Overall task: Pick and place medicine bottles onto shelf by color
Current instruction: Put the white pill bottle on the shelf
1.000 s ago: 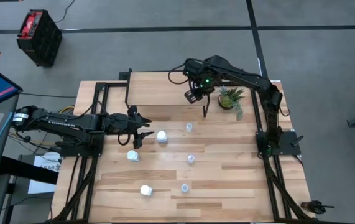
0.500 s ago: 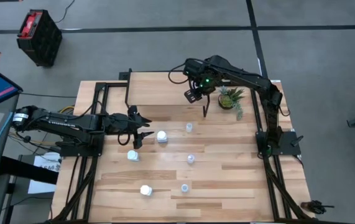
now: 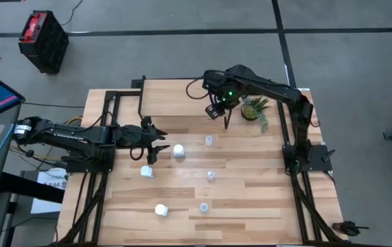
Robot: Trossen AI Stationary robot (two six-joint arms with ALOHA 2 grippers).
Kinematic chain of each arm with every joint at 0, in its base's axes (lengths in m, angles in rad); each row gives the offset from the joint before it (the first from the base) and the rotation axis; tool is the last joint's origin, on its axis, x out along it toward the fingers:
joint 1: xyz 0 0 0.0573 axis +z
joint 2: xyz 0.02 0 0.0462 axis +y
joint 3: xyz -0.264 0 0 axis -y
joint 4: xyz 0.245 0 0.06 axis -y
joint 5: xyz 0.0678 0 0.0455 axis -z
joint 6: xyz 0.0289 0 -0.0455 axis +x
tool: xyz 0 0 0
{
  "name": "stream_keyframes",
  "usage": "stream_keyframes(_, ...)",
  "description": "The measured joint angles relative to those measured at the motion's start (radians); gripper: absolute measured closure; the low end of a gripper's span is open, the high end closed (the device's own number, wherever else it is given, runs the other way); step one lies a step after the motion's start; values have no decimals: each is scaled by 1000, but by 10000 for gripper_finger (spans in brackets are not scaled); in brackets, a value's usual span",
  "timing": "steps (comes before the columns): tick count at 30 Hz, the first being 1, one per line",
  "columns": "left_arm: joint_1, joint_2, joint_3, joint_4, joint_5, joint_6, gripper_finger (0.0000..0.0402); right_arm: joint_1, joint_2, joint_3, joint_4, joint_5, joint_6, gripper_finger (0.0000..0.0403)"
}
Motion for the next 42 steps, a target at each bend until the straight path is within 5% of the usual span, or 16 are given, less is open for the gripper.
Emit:
stream_keyframes(10,0,0,0,0,0,0,164,220,-39,1,-40,9,-84,196)
stream_keyframes(21,0,0,0,3,0,-83,164,460,-118,-3,-39,132,-201,220)
stream_keyframes(25,0,0,0,2,0,-112,164,536,-184,-3,-39,261,-170,231)
stream_keyframes(33,0,0,0,3,7,-120,164,728,-360,-93,-38,594,49,244)
stream_keyframes(38,0,2,0,2,28,-60,164,864,-470,-328,-32,752,311,249)
stream_keyframes(42,0,17,0,2,99,-60,164,963,-546,-574,66,768,519,255)
